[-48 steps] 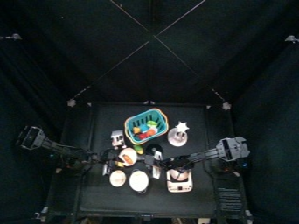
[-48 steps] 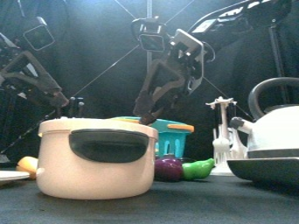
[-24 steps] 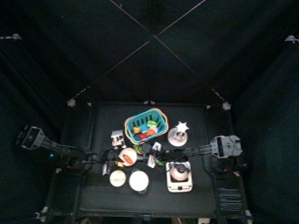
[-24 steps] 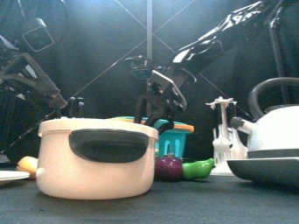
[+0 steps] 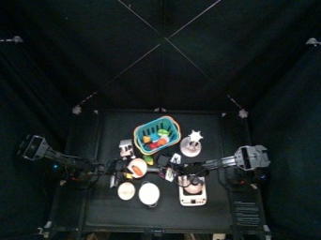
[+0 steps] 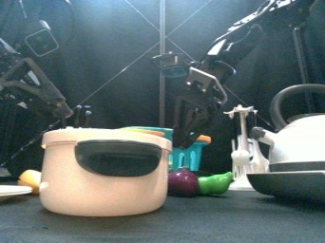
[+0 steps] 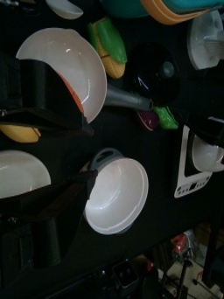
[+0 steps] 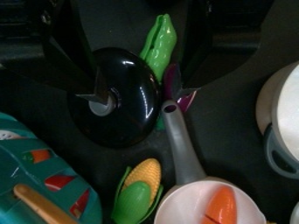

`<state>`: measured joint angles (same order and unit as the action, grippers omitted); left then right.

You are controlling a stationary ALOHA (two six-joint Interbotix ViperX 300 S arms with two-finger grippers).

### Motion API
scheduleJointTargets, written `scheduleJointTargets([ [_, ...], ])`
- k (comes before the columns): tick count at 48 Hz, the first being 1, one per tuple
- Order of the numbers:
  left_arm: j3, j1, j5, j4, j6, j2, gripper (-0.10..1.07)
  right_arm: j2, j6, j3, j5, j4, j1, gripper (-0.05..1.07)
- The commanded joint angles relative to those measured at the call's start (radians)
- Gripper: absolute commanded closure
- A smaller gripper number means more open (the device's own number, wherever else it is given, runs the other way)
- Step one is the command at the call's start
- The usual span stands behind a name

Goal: Put down pot and place carrot into pot

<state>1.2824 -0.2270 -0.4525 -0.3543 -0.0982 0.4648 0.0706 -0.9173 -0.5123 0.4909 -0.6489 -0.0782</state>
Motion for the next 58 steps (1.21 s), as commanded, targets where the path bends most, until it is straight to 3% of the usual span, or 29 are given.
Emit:
scheduleJointTargets([
  [1, -0.011, 0.002, -0.003, -0.003, 0.0, 0.0, 0.2, -0.04, 0.003, 0.011, 0.0, -0.002, 0.0, 0.11],
  [17, 0.0, 0.002, 0.0, -0.018, -0.002, 0.0, 0.2, 0.015, -0.002, 0.08, -0.126, -0.028, 0.002, 0.11],
  [26, 0.025, 0.002, 0.08, -0.069, 0.0, 0.021, 0.2, 0.112, 0.002, 0.178, -0.219, -0.054, 0.008, 0.11],
  [46, 0.055, 0.003, 0.213, -0.127, -0.002, 0.103, 0.2, 0.282, 0.0, 0.391, -0.227, -0.071, 0.031, 0.11],
  [58, 0.074, 0.008, 0.221, -0.126, -0.002, 0.135, 0.2, 0.344, 0.003, 0.445, -0.209, -0.075, 0.057, 0.11],
])
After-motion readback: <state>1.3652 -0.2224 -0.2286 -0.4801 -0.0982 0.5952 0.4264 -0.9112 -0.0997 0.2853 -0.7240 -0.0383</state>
